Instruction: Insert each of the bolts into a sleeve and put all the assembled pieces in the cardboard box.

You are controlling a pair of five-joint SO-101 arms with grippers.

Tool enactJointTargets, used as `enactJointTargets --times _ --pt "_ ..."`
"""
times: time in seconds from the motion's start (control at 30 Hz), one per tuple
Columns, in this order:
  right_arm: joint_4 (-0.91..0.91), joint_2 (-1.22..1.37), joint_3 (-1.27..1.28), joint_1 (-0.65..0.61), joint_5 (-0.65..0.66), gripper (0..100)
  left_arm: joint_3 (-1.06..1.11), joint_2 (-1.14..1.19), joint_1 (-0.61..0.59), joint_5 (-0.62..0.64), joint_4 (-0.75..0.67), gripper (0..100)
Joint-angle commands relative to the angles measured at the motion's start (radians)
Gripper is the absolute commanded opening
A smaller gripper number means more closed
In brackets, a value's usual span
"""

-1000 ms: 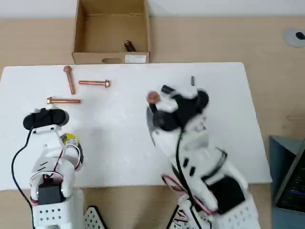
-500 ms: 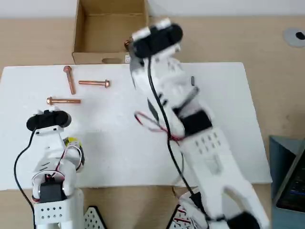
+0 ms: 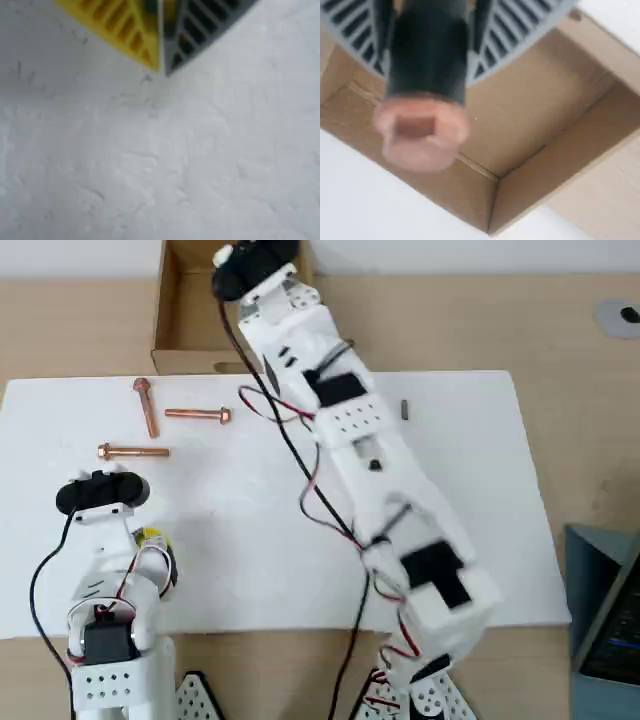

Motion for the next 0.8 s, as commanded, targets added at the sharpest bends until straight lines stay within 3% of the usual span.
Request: enactJointTargets --times 0.0,0.47,0.67,0.77 --pt "-0.041 0.110 -0.219 0.015 0.023 0.9 -0.002 -0.008 -0.006 -0.005 -0.002 0" --pt "0.032 0.510 -0.645 0.008 0.161 1.4 -0.002 -0.008 -0.006 -0.005 0.002 0" --pt "0.183 0.584 -0.776 0.012 0.155 15.0 -0.002 -0.008 -0.006 -0.005 0.002 0" --pt "0.198 0.610 -0.822 0.013 0.155 15.9 -0.002 -0.008 -0.006 -0.005 0.002 0"
